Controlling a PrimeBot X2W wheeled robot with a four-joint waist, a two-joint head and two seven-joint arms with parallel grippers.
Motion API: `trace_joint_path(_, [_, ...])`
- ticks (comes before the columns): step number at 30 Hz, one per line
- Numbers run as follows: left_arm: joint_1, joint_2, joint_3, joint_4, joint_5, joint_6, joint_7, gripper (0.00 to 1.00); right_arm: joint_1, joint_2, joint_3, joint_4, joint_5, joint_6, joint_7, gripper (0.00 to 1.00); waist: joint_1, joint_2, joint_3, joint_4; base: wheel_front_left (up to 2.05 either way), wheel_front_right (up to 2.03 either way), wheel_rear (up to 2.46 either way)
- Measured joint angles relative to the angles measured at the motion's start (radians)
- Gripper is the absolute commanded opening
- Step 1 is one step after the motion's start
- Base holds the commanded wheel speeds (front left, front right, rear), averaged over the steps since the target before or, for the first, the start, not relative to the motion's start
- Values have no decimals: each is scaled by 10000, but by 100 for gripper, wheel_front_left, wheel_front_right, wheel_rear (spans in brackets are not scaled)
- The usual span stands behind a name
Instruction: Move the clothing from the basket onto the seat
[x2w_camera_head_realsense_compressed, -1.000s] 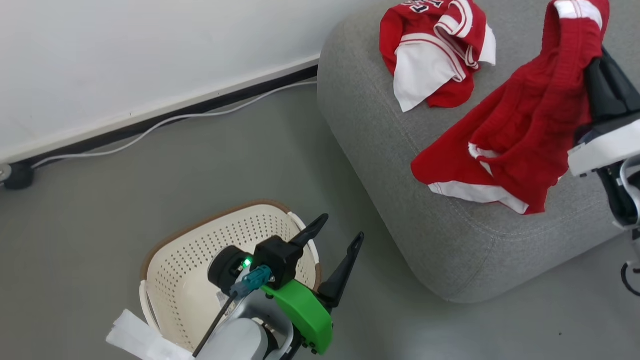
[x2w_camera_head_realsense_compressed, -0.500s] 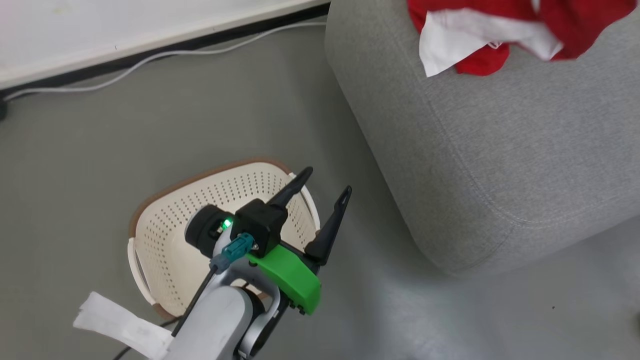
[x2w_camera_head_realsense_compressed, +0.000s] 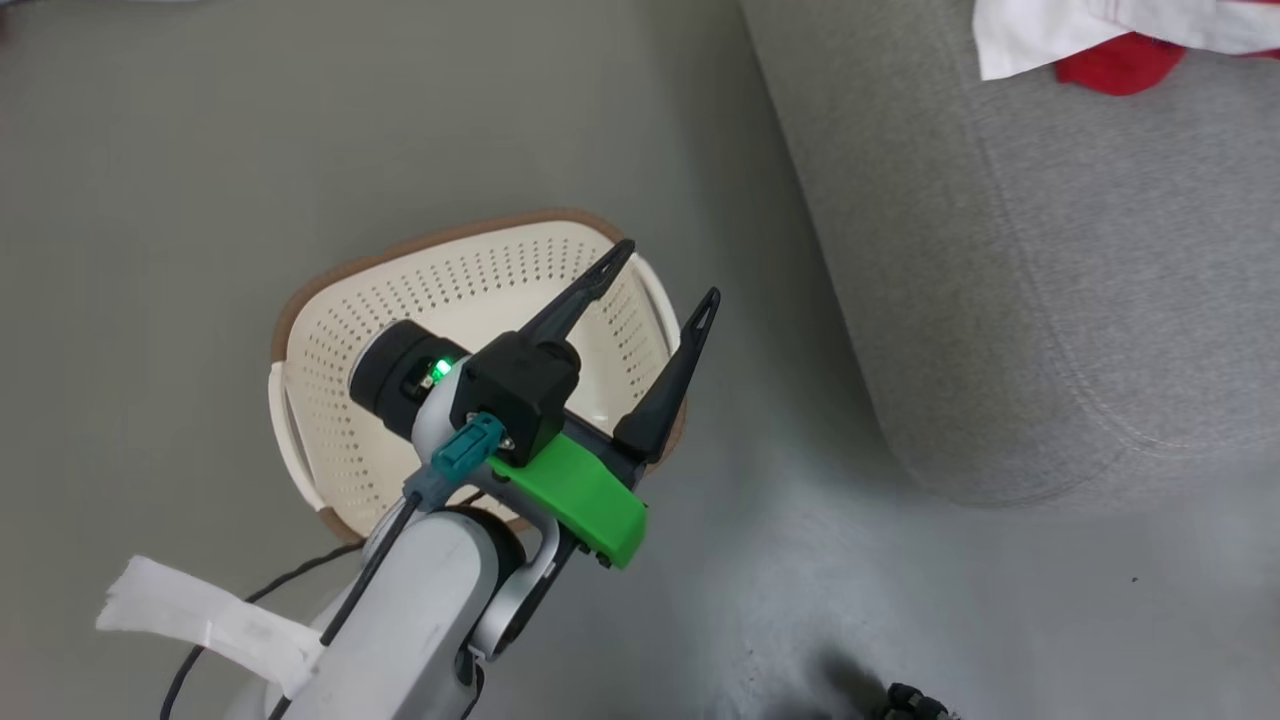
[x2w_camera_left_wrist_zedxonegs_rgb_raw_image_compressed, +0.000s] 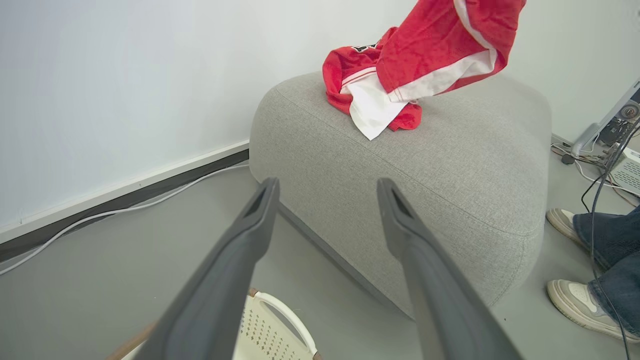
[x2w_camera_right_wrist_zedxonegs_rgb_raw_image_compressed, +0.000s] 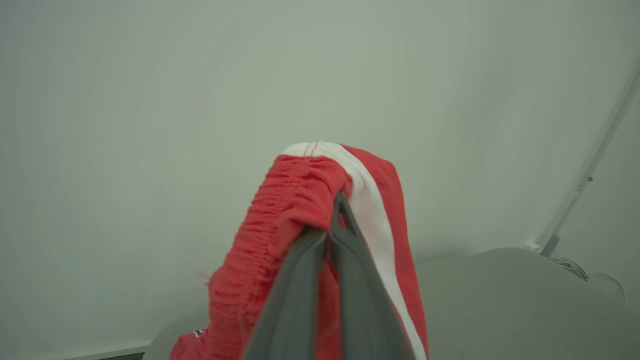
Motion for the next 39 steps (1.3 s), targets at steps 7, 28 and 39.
trace_joint_path(7, [-361, 4, -136, -276, 403, -84, 88, 100, -76, -203, -203, 779, -113, -255, 21, 0, 0, 0, 770, 570, 0, 0, 0])
trace_joint_path(28, [-995, -2, -443, -470, 631, -351, 73, 100, -96, 1118, 73, 2991, -529, -523, -840, 0, -1, 0, 2146, 1313, 0, 0, 0])
trace_joint_path(39, [-1011, 69, -309, -136, 629, -359, -107, 100, -95, 1703, 142, 3611, -470, -405, -1574, 100, -1, 0, 1902, 962, 0, 0, 0])
